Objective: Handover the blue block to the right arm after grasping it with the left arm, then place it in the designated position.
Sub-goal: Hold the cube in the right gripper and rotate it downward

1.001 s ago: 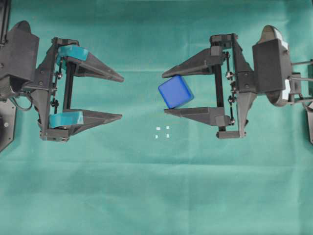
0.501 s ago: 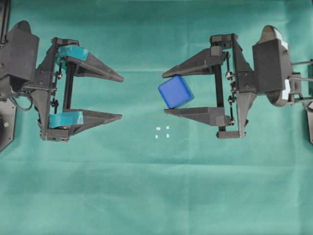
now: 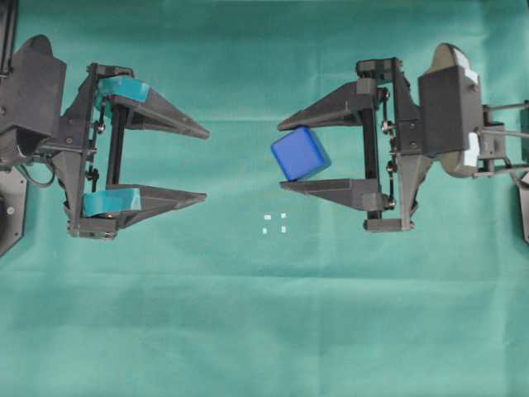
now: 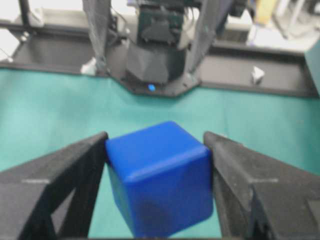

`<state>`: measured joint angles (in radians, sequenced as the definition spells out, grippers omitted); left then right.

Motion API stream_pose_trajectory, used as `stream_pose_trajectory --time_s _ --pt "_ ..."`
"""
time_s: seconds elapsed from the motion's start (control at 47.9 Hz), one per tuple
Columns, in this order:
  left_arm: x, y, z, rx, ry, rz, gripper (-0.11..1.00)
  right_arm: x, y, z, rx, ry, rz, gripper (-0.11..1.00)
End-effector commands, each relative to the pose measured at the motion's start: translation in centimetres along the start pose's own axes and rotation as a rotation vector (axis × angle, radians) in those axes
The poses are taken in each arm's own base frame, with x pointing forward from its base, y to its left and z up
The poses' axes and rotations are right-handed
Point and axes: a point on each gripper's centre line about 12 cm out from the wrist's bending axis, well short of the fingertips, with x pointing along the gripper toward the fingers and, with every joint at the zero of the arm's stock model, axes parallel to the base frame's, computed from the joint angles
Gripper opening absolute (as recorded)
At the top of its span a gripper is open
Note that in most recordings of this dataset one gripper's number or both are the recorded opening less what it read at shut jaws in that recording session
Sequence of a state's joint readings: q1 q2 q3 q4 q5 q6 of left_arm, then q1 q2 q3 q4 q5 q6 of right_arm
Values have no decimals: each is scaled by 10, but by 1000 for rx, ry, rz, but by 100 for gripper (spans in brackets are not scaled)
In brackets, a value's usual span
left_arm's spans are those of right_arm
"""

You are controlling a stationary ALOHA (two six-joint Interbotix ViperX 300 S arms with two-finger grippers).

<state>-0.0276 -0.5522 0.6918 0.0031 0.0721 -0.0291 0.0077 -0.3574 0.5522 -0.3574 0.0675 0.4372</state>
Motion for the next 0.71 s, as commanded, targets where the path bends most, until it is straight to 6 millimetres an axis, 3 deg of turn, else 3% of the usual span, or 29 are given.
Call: stream_pose_trajectory --time_s 0.0,0.417,0.689 --pt "-2 1 9 -2 -28 2 100 -6 -1 9 28 1 -13 64" --pt "-2 0 9 -2 -28 1 100 -9 -9 -16 105 204 -112 64" --pt "-2 1 9 -1 -28 2 100 -9 -8 -18 112 218 -117 64"
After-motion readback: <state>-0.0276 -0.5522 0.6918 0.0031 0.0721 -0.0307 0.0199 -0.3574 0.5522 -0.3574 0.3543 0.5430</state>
